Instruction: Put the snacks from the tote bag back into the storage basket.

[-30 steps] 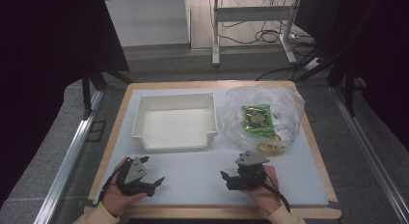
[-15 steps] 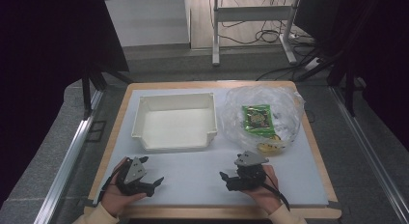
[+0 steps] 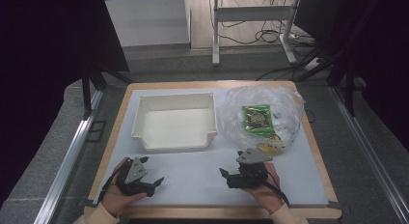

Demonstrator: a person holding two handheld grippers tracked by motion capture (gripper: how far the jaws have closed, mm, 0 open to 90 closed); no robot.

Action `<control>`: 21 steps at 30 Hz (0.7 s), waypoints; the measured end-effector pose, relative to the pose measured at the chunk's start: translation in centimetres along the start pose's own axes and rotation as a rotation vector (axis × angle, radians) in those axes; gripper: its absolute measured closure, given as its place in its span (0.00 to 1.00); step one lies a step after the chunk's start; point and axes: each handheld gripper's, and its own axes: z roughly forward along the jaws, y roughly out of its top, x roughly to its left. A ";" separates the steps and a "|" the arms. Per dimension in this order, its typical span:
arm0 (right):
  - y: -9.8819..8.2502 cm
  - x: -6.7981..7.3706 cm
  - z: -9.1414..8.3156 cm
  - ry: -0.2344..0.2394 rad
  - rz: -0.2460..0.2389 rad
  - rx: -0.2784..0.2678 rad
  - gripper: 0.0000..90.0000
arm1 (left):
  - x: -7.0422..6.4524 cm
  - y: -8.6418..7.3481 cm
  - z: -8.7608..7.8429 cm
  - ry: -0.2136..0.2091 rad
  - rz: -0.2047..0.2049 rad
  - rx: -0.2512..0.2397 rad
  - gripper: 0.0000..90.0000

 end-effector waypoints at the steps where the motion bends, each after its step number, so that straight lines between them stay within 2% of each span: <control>1: -0.1 0.1 0.0 0.002 -0.004 0.002 0.17 | 0.0 0.0 0.0 0.001 0.001 -0.001 0.12; 9: 0.4 -0.2 -0.4 -0.014 0.004 -0.013 0.19 | 0.1 -0.1 0.0 -0.002 0.001 -0.001 0.12; 21: 1.9 -0.5 -1.1 -0.010 0.001 -0.051 0.21 | 0.0 -0.1 0.1 0.001 -0.006 0.002 0.12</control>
